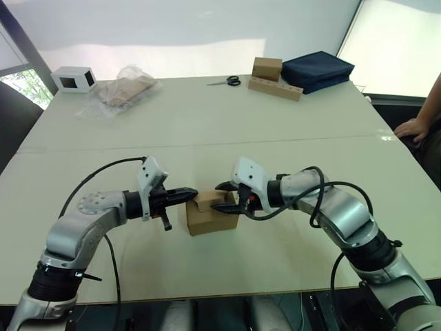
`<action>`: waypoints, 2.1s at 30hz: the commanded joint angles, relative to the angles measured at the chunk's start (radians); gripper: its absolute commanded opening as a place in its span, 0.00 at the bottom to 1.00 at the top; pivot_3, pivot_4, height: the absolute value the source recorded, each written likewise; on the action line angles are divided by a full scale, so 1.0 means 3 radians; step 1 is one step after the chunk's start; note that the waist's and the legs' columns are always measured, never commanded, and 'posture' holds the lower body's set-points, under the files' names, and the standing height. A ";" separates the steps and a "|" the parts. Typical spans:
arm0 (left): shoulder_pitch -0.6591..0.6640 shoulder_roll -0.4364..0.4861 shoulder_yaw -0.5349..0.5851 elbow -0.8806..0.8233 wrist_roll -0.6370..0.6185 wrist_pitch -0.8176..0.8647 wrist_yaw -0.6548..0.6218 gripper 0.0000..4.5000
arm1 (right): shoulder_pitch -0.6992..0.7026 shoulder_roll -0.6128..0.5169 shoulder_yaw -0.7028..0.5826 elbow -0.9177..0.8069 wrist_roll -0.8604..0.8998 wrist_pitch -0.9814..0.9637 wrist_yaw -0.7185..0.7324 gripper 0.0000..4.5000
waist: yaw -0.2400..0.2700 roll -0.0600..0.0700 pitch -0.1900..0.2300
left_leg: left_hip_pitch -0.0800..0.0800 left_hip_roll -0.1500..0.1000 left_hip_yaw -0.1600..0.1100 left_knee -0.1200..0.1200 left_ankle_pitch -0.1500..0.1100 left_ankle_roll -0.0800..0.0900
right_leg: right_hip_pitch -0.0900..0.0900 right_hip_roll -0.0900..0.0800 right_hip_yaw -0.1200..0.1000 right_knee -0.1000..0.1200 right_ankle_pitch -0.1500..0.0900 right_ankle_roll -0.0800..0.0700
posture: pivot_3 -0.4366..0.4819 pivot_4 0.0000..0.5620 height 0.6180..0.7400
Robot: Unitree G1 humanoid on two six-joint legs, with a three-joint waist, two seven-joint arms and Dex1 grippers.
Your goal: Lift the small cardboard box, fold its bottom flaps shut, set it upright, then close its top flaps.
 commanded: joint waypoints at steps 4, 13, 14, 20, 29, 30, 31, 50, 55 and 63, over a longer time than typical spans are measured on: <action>-0.0030 -0.0039 0.0065 -0.0011 -0.0026 -0.0035 0.0019 0.00 | -0.0076 -0.0022 0.0076 0.0032 -0.0215 -0.0124 -0.0023 0.54 | -0.0001 0.0000 0.0000 | 0.0000 0.0000 0.0000 0.0000 0.0000 0.0000 | 0.0000 0.0000 0.0000 0.0000 0.0000 0.0000 | 0.48 0.27 1.00; -0.0057 -0.0092 0.0107 0.0012 -0.0068 -0.0008 0.0037 0.00 | -0.0053 -0.0041 0.0114 0.0044 -0.0365 -0.0295 0.0000 0.54 | 0.0000 0.0000 0.0000 | 0.0000 0.0000 0.0000 0.0001 0.0000 0.0000 | 0.0001 0.0000 0.0000 0.0000 0.0000 0.0000 | 0.48 0.27 1.00; -0.0058 -0.0098 0.0110 0.0008 -0.0077 -0.0001 0.0039 0.00 | -0.0043 -0.0049 0.0118 0.0037 -0.0376 -0.0321 0.0013 0.54 | 0.0000 0.0000 0.0000 | 0.0000 0.0000 0.0000 0.0001 0.0000 0.0000 | 0.0001 0.0000 0.0000 0.0001 0.0000 0.0000 | 0.48 0.27 1.00; -0.0074 -0.0114 0.0109 0.0000 -0.0089 0.0019 0.0067 0.00 | -0.0001 -0.0081 0.0164 0.0034 -0.0488 -0.0483 0.0078 0.54 | 0.0001 0.0000 0.0000 | 0.0000 0.0000 0.0000 0.0001 0.0000 0.0000 | 0.0001 0.0000 0.0000 0.0001 0.0000 0.0000 | 0.48 0.27 1.00; -0.0101 -0.0120 0.0118 0.0008 -0.0092 0.0032 0.0105 0.00 | 0.0065 0.0011 0.0181 0.0026 -0.0570 -0.0455 0.0038 0.54 | -0.0001 -0.0001 0.0000 | 0.0000 0.0000 -0.0001 0.0001 0.0001 -0.0001 | 0.0001 0.0000 0.0000 0.0000 0.0000 0.0000 | 0.48 0.27 1.00; -0.0101 -0.0114 0.0112 0.0005 -0.0090 0.0034 0.0104 0.00 | 0.0071 0.0027 0.0164 0.0017 -0.0546 -0.0425 0.0041 0.54 | -0.0001 -0.0001 0.0000 | 0.0000 0.0000 -0.0001 0.0001 0.0000 -0.0001 | 0.0001 0.0000 0.0000 0.0001 0.0000 0.0000 | 0.48 0.27 1.00; -0.0097 -0.0100 0.0094 -0.0003 -0.0077 0.0031 0.0096 0.00 | 0.0076 0.0038 0.0145 0.0005 -0.0518 -0.0395 0.0049 0.54 | -0.0001 -0.0001 0.0000 | 0.0000 0.0000 -0.0001 0.0001 0.0000 -0.0001 | 0.0001 0.0000 0.0000 0.0001 0.0000 0.0000 | 0.48 0.27 1.00; -0.0016 -0.0041 -0.0219 -0.0008 0.0288 -0.0214 -0.0007 0.00 | 0.0167 0.0101 -0.0130 -0.0191 -0.0007 -0.0036 0.0225 0.54 | 0.0004 0.0000 0.0000 | 0.0000 0.0000 -0.0001 0.0001 0.0000 -0.0001 | 0.0002 0.0000 0.0000 0.0000 0.0000 0.0000 | 0.48 0.27 1.00; -0.0012 -0.0042 -0.0224 -0.0014 0.0290 -0.0225 -0.0034 0.00 | 0.0184 0.0085 -0.0144 -0.0201 0.0063 0.0004 0.0205 0.54 | 0.0004 0.0000 0.0000 | 0.0000 -0.0001 -0.0001 0.0001 0.0000 -0.0001 | 0.0002 0.0000 0.0000 0.0000 0.0000 0.0000 | 0.48 0.27 1.00; -0.0030 0.0011 0.0024 -0.0296 -0.0077 0.0008 -0.0070 0.00 | 0.0219 0.0176 -0.0311 -0.0227 0.0246 0.0050 0.0098 0.54 | 0.0000 -0.0001 0.0000 | 0.0000 0.0000 -0.0001 0.0001 0.0000 0.0000 | 0.0001 0.0000 0.0000 0.0000 0.0000 0.0000 | 0.48 0.27 1.00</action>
